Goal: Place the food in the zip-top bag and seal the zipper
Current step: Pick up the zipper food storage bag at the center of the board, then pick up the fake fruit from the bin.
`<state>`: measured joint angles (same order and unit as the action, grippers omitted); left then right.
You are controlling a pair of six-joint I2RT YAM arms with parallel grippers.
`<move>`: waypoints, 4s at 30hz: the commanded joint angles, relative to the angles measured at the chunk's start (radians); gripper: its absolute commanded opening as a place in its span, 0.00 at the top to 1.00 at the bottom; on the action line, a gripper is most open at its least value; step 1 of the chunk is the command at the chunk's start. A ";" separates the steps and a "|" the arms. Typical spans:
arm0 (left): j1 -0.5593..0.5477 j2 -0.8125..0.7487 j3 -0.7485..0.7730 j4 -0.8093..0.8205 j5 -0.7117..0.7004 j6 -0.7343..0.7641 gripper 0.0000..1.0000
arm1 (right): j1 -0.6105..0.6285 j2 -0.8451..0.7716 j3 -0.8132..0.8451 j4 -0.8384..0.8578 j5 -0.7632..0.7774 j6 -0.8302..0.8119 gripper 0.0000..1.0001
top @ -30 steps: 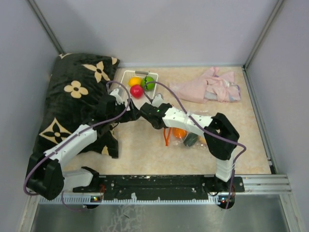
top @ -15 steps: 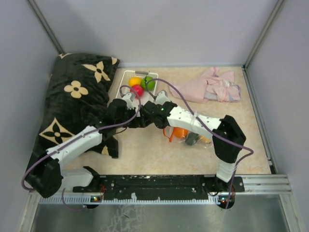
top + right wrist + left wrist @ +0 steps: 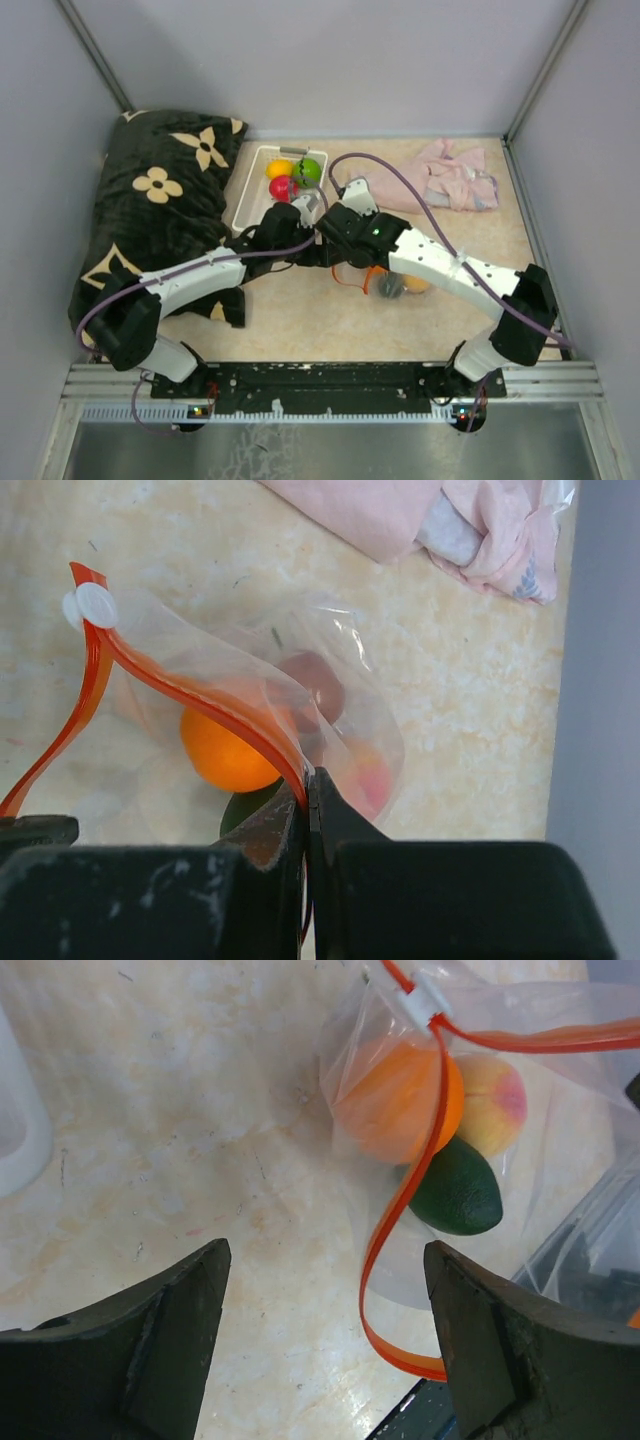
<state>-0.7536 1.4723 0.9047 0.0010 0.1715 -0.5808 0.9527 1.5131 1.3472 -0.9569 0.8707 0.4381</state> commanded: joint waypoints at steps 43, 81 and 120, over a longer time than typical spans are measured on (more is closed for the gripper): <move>-0.201 0.135 0.526 -0.260 -0.156 0.203 1.00 | -0.159 -0.403 -0.093 0.053 -0.117 -0.154 0.93; -0.155 0.146 0.605 -0.306 -0.160 0.269 0.53 | -0.404 -0.510 -0.180 0.263 -0.317 -0.265 1.00; 0.413 0.443 0.637 -0.254 -0.141 0.486 0.01 | -0.404 -0.442 -0.185 0.275 -0.284 -0.259 1.00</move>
<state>-0.3542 1.8713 1.4647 -0.2848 -0.0257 -0.1825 0.5568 1.0702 1.1339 -0.7391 0.6018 0.1791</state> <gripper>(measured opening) 0.994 0.007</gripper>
